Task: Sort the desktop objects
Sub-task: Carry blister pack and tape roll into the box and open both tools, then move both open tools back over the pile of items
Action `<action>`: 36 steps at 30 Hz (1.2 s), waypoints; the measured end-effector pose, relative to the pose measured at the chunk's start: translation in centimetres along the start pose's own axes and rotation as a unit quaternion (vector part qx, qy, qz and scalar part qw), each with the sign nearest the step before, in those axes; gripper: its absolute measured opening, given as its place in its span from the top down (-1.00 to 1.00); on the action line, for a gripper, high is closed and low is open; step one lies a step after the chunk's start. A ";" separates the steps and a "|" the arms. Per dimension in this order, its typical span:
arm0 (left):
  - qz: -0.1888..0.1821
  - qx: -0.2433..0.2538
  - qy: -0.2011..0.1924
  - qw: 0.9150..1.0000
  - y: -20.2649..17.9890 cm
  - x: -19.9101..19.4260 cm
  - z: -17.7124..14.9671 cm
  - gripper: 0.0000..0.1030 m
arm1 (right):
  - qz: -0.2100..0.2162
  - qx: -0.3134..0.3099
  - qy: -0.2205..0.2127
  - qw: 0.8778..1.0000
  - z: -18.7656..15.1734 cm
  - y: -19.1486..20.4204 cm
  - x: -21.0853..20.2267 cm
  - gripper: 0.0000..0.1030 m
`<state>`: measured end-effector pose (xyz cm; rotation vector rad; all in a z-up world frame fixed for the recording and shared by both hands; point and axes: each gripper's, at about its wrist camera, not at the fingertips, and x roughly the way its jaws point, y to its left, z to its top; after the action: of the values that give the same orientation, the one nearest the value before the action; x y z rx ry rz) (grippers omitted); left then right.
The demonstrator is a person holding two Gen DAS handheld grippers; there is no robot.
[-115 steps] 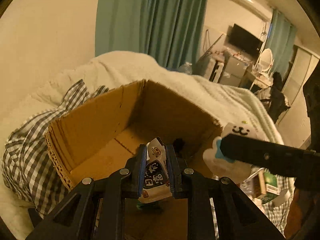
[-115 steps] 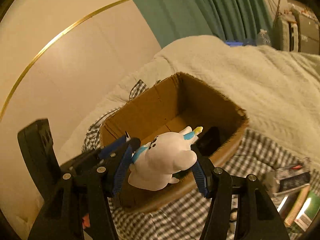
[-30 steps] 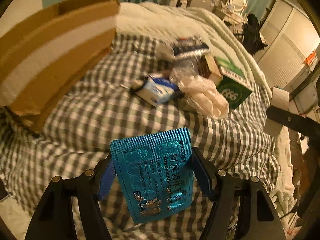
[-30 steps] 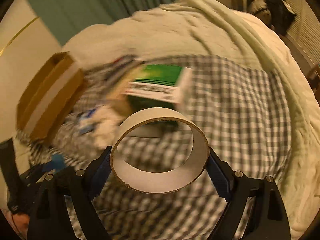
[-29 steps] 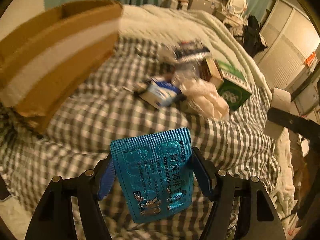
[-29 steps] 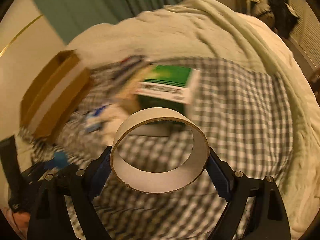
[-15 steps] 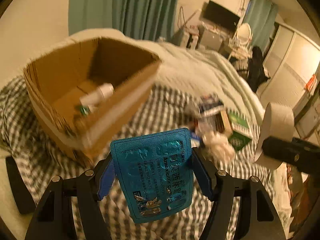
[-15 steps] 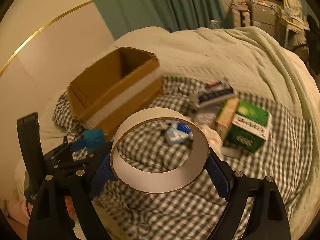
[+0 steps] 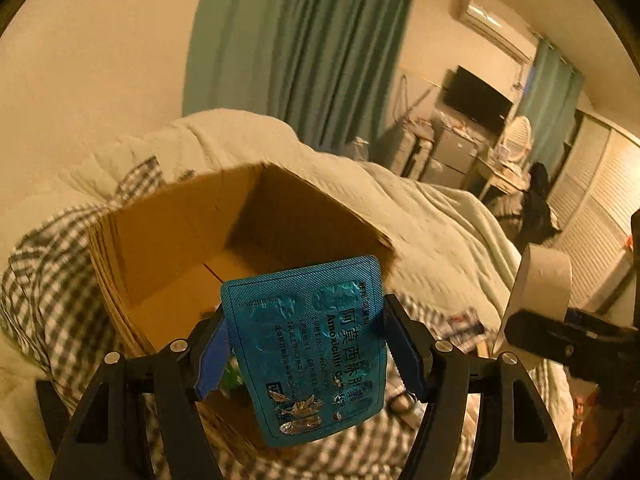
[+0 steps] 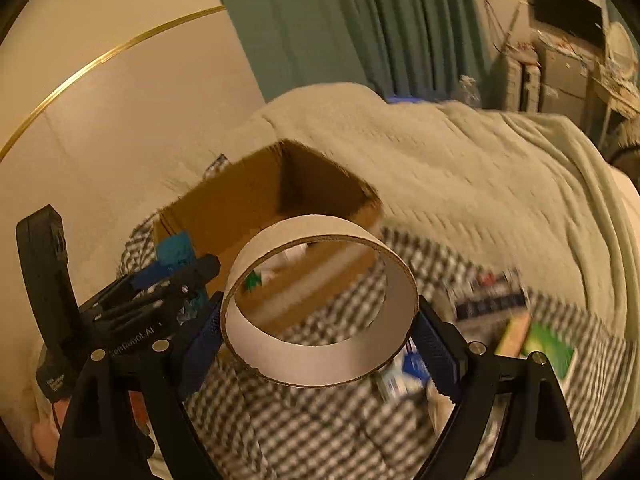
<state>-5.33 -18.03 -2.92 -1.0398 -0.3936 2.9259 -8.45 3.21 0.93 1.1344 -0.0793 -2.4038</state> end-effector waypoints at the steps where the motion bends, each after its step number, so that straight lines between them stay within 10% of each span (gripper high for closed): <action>1: 0.005 -0.005 -0.004 1.000 0.4 0.2 0.4 -0.39 | 0.004 -0.004 -0.004 1.000 0.6 0.3 0.4 -0.70; 14: 0.082 -0.015 0.015 0.996 4.1 3.6 2.1 -0.39 | 0.062 0.000 -0.005 0.998 5.8 3.3 8.9 -0.72; 19: 0.110 -0.014 0.015 0.994 3.8 3.7 2.0 -0.83 | 0.056 0.024 -0.004 0.998 6.0 2.5 9.7 -0.84; 24: 0.116 -0.028 0.022 0.993 3.6 2.9 1.3 -0.85 | 0.048 0.039 -0.008 0.998 6.0 1.3 8.6 -0.85; 36: 0.032 0.014 0.052 0.998 -3.5 0.0 -3.3 -0.85 | -0.105 0.064 -0.011 0.992 -1.7 -6.1 -0.5 -0.85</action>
<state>-3.58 -13.90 -4.54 -1.2178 -0.3230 2.9060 -9.33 9.10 -1.29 1.2285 -0.1292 -2.6291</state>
